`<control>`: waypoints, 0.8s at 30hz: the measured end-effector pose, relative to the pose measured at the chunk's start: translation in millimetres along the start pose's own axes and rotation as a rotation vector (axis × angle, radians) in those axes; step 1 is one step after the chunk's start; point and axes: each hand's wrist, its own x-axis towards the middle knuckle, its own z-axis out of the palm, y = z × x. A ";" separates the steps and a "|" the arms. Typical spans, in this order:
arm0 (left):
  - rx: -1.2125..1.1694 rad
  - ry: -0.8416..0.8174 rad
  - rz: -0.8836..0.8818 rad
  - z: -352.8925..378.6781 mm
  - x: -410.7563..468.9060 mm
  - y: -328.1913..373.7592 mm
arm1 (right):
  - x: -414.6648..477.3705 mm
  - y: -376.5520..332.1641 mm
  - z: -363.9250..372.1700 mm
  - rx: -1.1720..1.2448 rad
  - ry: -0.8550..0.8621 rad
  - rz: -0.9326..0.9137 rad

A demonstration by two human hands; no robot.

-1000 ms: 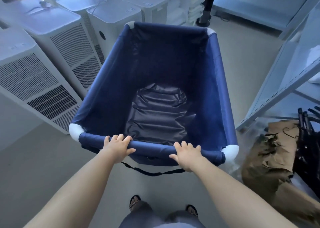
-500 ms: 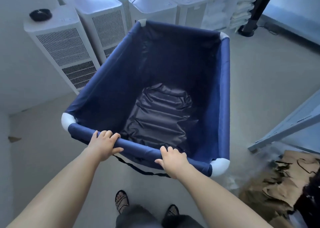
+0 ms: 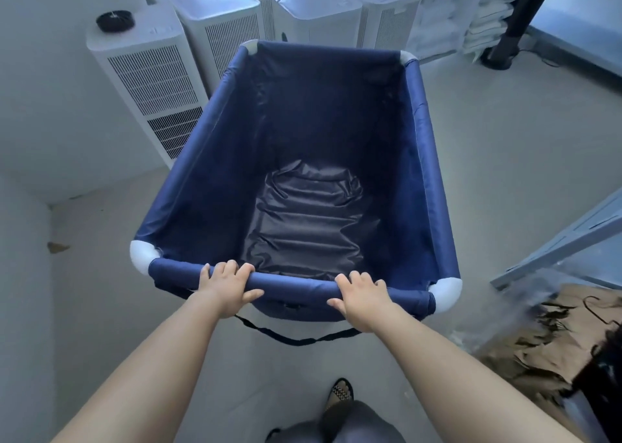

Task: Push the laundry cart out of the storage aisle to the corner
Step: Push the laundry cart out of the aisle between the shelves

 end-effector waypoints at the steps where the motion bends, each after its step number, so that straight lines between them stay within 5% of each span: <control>1: -0.008 0.000 0.008 2.9 -4.6 0.4 | -3.8 -1.1 2.1 -0.009 0.006 0.010; 24: -0.023 -0.053 0.093 80.4 -101.6 20.5 | -99.3 -11.9 60.6 -0.064 0.092 0.103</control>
